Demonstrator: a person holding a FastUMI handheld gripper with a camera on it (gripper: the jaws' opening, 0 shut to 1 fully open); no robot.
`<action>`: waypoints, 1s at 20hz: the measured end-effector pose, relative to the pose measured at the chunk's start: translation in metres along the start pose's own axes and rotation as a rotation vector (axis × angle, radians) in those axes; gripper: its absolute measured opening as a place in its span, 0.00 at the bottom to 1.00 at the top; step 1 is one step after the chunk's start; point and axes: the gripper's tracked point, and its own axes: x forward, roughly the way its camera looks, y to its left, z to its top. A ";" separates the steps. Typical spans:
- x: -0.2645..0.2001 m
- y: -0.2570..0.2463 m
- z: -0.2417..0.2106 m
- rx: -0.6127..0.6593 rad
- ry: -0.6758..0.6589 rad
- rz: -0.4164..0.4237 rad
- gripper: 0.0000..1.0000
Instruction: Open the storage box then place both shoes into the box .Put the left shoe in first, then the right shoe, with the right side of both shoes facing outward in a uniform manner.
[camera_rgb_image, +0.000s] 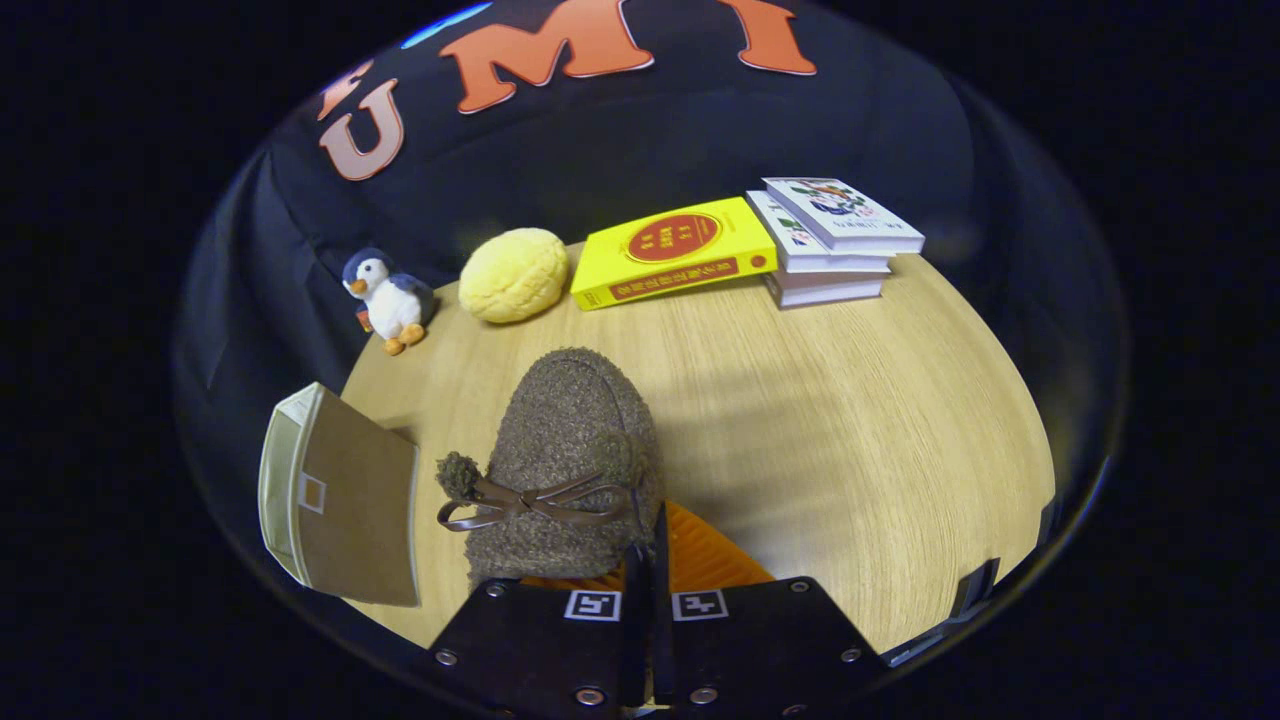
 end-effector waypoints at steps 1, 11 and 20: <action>-0.005 0.016 0.006 -0.007 -0.006 0.013 0.04; -0.037 0.169 0.040 -0.156 -0.057 0.116 0.04; -0.032 0.281 0.019 -0.206 -0.014 0.165 0.05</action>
